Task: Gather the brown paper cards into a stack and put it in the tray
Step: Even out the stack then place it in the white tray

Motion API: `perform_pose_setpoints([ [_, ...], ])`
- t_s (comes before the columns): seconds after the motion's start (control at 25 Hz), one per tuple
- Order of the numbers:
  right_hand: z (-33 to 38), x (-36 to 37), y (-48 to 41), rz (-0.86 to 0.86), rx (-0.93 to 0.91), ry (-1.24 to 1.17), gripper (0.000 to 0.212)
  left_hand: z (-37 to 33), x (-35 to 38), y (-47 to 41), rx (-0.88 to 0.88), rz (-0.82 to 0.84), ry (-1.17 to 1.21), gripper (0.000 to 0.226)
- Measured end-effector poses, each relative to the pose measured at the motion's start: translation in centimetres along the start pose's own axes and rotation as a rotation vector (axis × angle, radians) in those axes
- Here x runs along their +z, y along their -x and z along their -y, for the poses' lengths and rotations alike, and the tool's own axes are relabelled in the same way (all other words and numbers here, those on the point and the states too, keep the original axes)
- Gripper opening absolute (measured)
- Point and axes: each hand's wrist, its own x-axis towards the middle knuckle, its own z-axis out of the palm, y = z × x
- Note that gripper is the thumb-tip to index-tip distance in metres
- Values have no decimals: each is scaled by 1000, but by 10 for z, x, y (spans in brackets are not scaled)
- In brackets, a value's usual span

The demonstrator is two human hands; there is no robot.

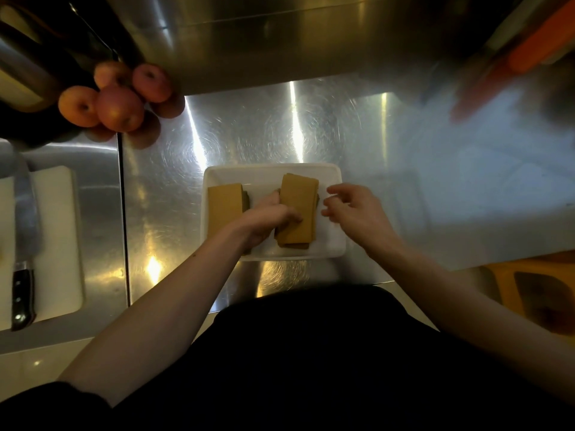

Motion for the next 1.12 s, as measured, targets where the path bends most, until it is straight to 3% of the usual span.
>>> perform_pose_setpoints([
  [0.12,-15,-8,-5,-202,-79,-30,31,4,7,0,61,-58,120,47],
  [0.28,-40,5,-23,-5,148,-314,45,4,15,2,89,-59,191,40],
  [0.44,-41,19,-25,71,336,-686,38,8,30,-2,92,-84,198,49],
  [0.92,-42,29,-27,47,372,-800,45,-3,76,-7,33,-248,353,48],
  [1.12,-45,27,-28,107,367,-837,45,-7,69,0,46,-230,346,41],
])
